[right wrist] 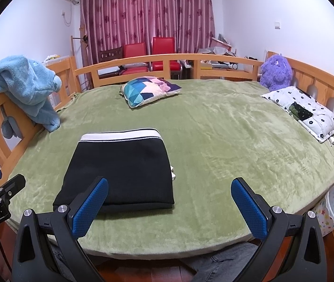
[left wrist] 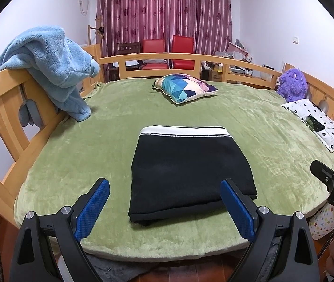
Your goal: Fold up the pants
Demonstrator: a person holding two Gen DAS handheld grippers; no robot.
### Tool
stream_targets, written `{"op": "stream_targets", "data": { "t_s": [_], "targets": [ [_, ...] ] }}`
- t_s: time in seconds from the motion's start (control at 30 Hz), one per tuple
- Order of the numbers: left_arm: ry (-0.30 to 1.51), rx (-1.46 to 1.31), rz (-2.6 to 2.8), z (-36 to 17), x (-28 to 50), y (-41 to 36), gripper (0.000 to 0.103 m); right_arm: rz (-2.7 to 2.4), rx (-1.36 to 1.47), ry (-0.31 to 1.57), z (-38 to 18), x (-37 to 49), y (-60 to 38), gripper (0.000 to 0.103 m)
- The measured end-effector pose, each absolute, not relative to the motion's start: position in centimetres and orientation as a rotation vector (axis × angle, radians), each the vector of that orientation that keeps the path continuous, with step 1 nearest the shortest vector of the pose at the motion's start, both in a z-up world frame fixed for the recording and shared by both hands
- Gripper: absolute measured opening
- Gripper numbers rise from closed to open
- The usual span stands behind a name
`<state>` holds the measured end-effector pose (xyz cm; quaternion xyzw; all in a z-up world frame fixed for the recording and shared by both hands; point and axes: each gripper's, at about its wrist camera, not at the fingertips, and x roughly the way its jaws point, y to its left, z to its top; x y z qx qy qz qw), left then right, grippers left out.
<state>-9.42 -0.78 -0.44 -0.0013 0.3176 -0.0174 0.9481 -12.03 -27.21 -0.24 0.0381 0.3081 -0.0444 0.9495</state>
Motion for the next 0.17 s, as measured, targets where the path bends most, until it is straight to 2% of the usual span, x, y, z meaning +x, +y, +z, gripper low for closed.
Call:
{"op": "stream_targets", "data": {
  "t_s": [0.17],
  "targets": [
    [0.653,0.002,-0.054,-0.7,-7.6,-0.9,0.095,-0.081,0.079,0.636,-0.4,-11.2,-27.2,0.102]
  ]
}}
